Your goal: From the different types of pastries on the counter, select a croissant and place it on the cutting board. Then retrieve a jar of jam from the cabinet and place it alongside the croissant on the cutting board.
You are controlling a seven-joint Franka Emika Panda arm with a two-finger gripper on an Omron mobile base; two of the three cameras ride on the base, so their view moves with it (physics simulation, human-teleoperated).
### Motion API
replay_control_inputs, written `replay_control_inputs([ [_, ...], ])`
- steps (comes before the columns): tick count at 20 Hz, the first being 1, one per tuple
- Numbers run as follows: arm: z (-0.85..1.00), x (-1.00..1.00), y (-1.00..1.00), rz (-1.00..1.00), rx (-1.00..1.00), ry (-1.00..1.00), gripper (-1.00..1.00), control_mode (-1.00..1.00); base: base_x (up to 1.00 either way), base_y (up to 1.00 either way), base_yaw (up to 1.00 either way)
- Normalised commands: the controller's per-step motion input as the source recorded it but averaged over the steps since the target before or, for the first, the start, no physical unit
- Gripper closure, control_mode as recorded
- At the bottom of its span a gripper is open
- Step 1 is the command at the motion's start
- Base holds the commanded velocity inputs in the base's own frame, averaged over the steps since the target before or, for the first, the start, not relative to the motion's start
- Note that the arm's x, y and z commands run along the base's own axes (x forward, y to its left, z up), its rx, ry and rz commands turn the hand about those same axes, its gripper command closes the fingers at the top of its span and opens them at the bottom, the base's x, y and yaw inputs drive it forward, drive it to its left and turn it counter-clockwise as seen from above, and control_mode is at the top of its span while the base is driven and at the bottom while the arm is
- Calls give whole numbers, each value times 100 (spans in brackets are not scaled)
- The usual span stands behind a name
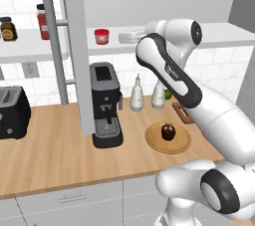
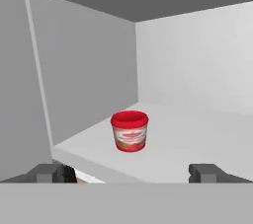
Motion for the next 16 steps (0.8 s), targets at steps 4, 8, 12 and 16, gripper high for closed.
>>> replay_control_inputs([
  [4, 0, 29, 13, 5, 0, 0, -100, -100, 0, 0, 0],
  [8, 0, 25, 10, 8, -5, 0, -100, -100, 0, 0, 0],
  [12, 0, 27, 10, 7, -2, 0, -100, -100, 0, 0, 0],
  [16, 0, 33, 1, 3, 0, 0, -100, -100, 0, 0, 0],
])
